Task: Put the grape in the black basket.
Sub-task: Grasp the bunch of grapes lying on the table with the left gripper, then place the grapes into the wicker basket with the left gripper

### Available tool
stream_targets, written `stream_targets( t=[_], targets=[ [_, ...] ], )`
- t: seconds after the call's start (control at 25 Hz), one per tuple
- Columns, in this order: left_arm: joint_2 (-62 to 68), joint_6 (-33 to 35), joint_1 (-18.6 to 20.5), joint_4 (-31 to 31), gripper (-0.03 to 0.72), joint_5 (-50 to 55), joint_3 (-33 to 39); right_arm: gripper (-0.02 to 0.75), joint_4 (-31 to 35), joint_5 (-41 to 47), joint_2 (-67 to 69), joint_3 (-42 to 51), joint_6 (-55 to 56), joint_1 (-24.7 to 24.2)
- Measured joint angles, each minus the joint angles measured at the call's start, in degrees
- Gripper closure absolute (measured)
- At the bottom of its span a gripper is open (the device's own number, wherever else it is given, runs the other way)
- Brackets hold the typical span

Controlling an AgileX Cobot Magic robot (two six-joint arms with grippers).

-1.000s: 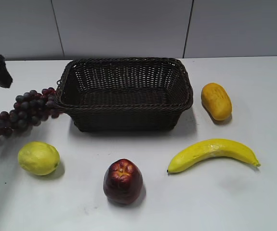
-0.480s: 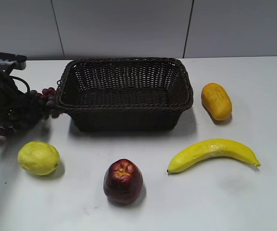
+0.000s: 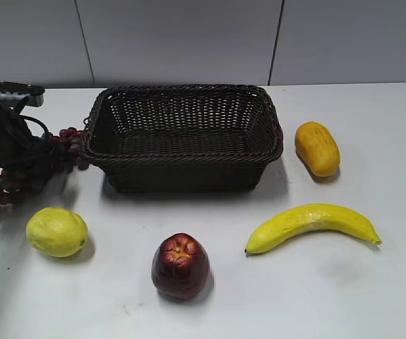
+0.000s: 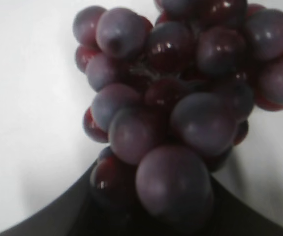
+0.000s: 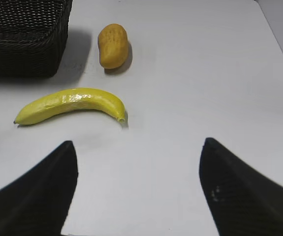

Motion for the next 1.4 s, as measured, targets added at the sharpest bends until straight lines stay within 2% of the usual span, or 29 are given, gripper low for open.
stream_targets(
  t=[0.24,0.44,0.6,0.76,0.92,1.04,1.2,1.4],
  targets=[
    [-1.80,-0.05,0.00,0.00,0.363,2.44,-0.13,0.153,0.00,0.00,0.00,0.00,0.00,0.00],
    [-8.85,-0.04,0.00,0.24,0.401,7.36,-2.97,0.153,0.00,0.00,0.00,0.00,0.00,0.00],
    [-15.99,-0.04,0.00,-0.22,0.452,11.42,-9.77,0.153,0.00,0.00,0.00,0.00,0.00,0.00],
    [-19.84,-0.04,-0.47,-2.84,0.479,15.99,-20.08,0.153,0.00,0.00,0.00,0.00,0.00,0.00],
    [-20.32,-0.04,-4.28,-3.22,0.498,18.18,-30.12,0.153,0.00,0.00,0.00,0.00,0.00,0.00],
    [-20.32,-0.04,-8.63,-3.39,0.530,16.04,-34.06,0.153,0.00,0.00,0.00,0.00,0.00,0.00],
    [-19.35,-0.04,-14.52,-3.80,0.556,11.25,-35.01,0.153,0.00,0.00,0.00,0.00,0.00,0.00],
    [-14.05,-0.04,-19.70,-3.91,0.563,10.20,-35.19,0.153,0.00,0.00,0.00,0.00,0.00,0.00]
  ],
)
